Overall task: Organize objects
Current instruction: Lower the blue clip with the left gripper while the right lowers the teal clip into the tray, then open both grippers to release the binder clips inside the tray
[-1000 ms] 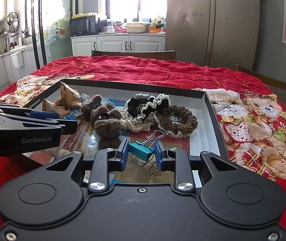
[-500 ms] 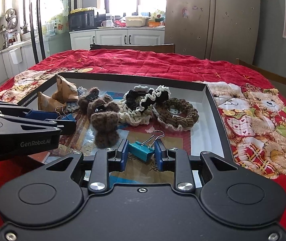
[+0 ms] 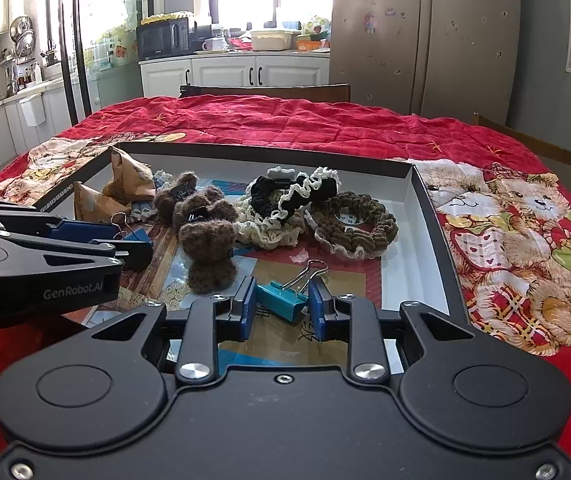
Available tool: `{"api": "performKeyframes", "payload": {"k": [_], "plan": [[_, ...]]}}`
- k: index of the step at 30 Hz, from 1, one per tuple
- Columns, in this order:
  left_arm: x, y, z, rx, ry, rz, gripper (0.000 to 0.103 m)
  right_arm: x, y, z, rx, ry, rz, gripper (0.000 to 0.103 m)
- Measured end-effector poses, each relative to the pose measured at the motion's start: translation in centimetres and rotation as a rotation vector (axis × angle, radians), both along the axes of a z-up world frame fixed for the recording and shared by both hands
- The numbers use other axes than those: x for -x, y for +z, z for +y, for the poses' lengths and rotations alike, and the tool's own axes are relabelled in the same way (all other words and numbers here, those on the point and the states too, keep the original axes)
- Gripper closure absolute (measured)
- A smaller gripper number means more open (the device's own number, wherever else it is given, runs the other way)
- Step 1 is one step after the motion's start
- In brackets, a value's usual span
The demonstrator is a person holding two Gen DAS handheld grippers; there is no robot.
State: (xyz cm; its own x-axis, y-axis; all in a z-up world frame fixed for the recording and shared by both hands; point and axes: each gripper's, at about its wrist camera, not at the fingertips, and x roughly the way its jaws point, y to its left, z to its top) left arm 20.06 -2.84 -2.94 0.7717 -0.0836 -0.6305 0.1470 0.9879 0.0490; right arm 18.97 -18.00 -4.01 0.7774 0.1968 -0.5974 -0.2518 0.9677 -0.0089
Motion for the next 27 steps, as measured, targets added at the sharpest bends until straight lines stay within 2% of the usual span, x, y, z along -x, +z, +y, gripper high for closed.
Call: {"api": "performKeyframes", "payload": {"k": [11,14,16,17,24,27], "plan": [[0.13,0.05,-0.18,-0.014,-0.001,-0.005,0.064,-0.02,0.00,-0.03,0.002,0.002,0.000,0.076],[0.17,0.06,-0.19,-0.016,-0.001,-0.005,0.062,-0.03,0.00,-0.03,0.001,0.001,0.001,0.073],[0.18,0.07,-0.20,-0.015,-0.001,-0.005,0.059,-0.01,0.00,-0.10,-0.001,-0.002,0.001,0.067],[0.20,0.09,-0.21,-0.014,-0.003,-0.005,0.050,-0.01,0.02,-0.09,-0.003,-0.002,0.003,0.067],[0.50,0.35,-0.34,-0.016,-0.005,-0.008,0.048,0.13,0.09,-0.19,-0.007,-0.001,0.004,0.064],[0.74,0.67,-0.34,-0.017,-0.002,-0.019,0.042,0.32,0.22,-0.21,-0.007,-0.001,0.000,0.062]]}}
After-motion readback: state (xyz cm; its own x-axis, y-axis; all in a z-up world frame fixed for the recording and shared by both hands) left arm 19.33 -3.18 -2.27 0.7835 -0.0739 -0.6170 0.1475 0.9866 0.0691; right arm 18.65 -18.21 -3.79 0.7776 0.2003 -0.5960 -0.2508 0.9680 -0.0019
